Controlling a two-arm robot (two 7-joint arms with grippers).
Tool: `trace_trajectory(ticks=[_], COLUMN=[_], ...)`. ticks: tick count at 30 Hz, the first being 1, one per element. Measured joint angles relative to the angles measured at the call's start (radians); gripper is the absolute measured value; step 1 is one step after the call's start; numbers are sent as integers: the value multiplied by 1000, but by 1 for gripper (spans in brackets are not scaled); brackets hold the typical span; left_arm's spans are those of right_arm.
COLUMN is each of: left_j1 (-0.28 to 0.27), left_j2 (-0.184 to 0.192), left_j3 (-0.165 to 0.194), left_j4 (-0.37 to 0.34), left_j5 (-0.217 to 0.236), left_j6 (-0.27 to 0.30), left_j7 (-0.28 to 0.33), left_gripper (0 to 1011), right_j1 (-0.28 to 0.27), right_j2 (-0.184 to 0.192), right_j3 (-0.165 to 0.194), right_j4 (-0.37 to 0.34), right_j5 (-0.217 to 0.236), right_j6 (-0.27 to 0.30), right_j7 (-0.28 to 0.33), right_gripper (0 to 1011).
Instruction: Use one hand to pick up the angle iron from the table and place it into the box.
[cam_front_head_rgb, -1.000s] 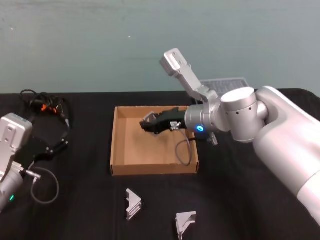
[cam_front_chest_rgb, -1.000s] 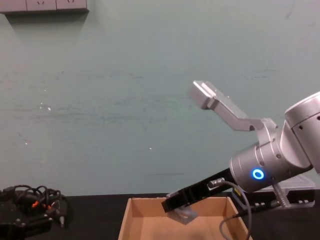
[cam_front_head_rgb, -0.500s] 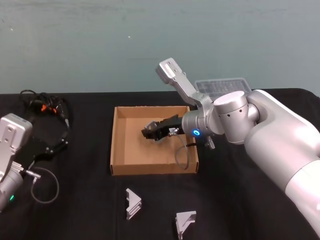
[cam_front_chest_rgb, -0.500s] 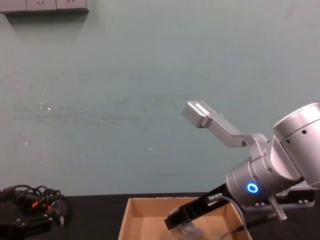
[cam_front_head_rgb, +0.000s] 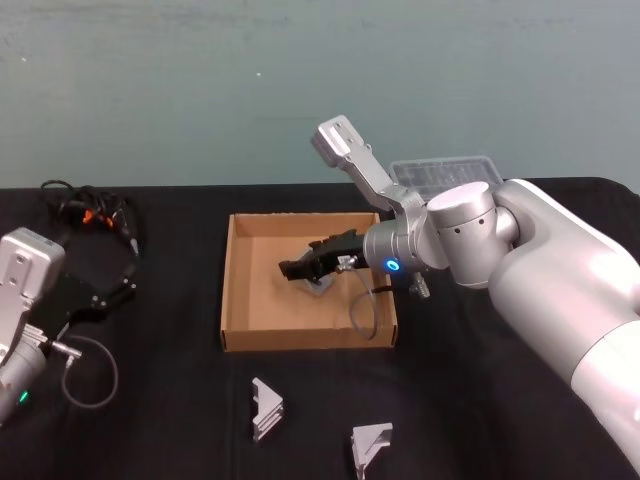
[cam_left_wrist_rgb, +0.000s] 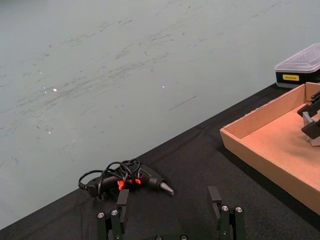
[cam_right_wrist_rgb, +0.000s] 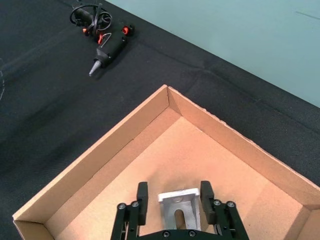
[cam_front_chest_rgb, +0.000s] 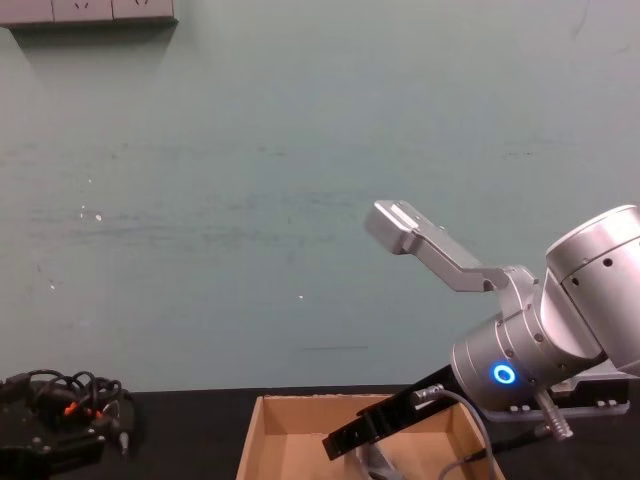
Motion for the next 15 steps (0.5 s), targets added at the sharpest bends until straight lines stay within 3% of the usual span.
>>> trace_trajectory(ticks=[10,15], left_j1=[0,0], left_j2=[0,0], left_j3=[0,0], left_j4=[0,0], left_j5=[0,0], left_j6=[0,0], left_j7=[0,0], left_gripper=[1000,1000], right_j1=[-1,-1], right_j2=[1,1], right_j3=[0,0], right_j4=[-2,-2], right_j5=[1,1], right_j6=[1,1], right_j7=[0,-1], right_gripper=[951,1002])
